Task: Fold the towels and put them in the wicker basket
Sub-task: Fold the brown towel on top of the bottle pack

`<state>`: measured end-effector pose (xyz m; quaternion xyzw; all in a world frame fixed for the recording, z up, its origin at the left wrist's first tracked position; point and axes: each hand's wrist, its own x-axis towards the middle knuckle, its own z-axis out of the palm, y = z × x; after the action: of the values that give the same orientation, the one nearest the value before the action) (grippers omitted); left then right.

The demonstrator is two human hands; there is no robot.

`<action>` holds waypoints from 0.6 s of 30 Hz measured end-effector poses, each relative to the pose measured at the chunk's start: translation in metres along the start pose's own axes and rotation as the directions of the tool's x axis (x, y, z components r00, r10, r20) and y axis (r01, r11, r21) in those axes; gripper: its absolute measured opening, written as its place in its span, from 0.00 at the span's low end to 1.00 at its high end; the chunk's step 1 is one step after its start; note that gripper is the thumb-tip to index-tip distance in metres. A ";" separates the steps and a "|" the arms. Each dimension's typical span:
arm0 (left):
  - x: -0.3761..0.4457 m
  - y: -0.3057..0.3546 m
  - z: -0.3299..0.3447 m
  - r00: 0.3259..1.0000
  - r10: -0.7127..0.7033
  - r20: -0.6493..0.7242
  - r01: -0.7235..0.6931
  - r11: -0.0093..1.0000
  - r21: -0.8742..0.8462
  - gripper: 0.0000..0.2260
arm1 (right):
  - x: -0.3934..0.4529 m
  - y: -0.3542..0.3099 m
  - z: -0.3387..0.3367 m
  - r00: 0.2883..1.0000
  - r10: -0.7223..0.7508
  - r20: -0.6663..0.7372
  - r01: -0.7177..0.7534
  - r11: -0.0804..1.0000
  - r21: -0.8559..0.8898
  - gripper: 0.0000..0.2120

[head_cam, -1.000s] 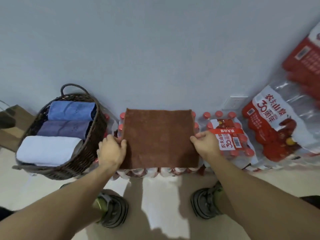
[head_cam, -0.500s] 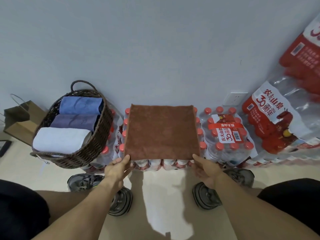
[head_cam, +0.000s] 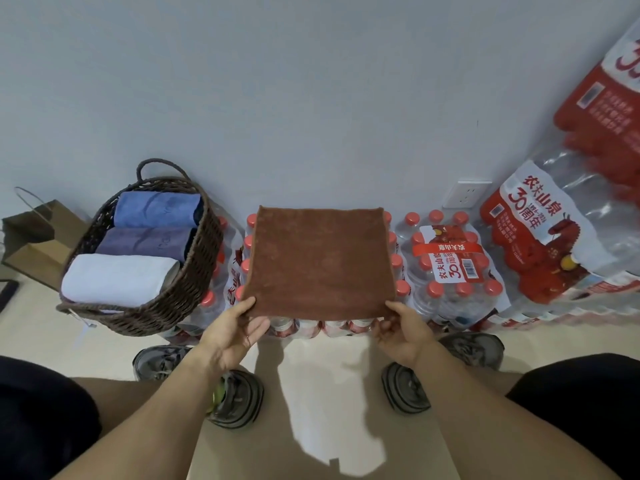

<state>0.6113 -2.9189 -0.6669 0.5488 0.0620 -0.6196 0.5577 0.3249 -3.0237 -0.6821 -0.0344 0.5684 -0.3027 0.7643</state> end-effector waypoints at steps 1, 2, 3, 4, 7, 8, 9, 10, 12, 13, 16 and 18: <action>-0.001 0.001 0.001 1.000 0.009 -0.009 -0.009 1.000 0.029 0.04 | -0.002 -0.002 -0.001 1.000 0.009 0.001 -0.009 0.999 -0.034 0.07; -0.003 0.004 0.002 0.999 0.035 -0.030 -0.032 0.995 0.095 0.04 | -0.005 -0.005 -0.002 1.000 0.023 0.002 -0.023 0.997 -0.076 0.07; -0.004 0.007 0.003 0.993 0.092 -0.072 -0.077 0.979 0.191 0.04 | -0.008 -0.009 -0.002 1.000 0.031 -0.007 -0.031 0.992 -0.123 0.08; -0.005 0.010 0.005 0.975 0.184 -0.121 -0.141 0.944 0.297 0.03 | -0.010 -0.015 -0.002 0.999 0.033 -0.015 -0.035 0.984 -0.175 0.09; -0.006 0.023 0.009 0.870 0.471 -0.143 -0.334 0.779 0.531 0.04 | -0.019 -0.035 0.007 0.999 0.020 -0.032 -0.030 0.939 -0.342 0.09; -0.007 0.028 0.011 0.855 0.510 -0.097 -0.377 0.739 0.558 0.03 | -0.022 -0.041 0.011 0.999 0.004 -0.041 -0.020 0.916 -0.400 0.08; -0.008 0.033 0.014 0.852 0.521 -0.049 -0.407 0.718 0.565 0.02 | -0.025 -0.047 0.015 0.999 -0.018 -0.050 -0.008 0.884 -0.467 0.08; -0.009 0.039 0.017 0.857 0.515 -0.009 -0.420 0.710 0.565 0.03 | -0.029 -0.053 0.018 0.998 -0.040 -0.051 0.006 0.846 -0.534 0.07; -0.012 0.049 0.021 0.889 0.456 0.042 -0.401 0.731 0.552 0.04 | -0.036 -0.067 0.024 0.995 -0.091 -0.036 0.046 0.764 -0.644 0.06; -0.015 0.055 0.021 0.915 0.397 0.067 -0.369 0.761 0.534 0.05 | -0.039 -0.074 0.026 0.993 -0.119 -0.011 0.081 0.735 -0.673 0.06; -0.020 0.068 0.018 0.956 0.183 0.228 -0.276 0.819 0.502 0.10 | -0.046 -0.094 0.030 0.979 -0.143 0.144 0.203 0.695 -0.690 0.08; -0.019 0.072 0.015 0.940 0.186 0.286 -0.330 0.709 0.623 0.16 | -0.050 -0.104 0.032 0.955 -0.135 0.264 0.284 0.672 -0.684 0.05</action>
<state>0.6522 -2.9437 -0.6082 0.6476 -0.2963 -0.5689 0.4113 0.3007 -3.0925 -0.5869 -0.4227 0.5570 -0.1391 0.7012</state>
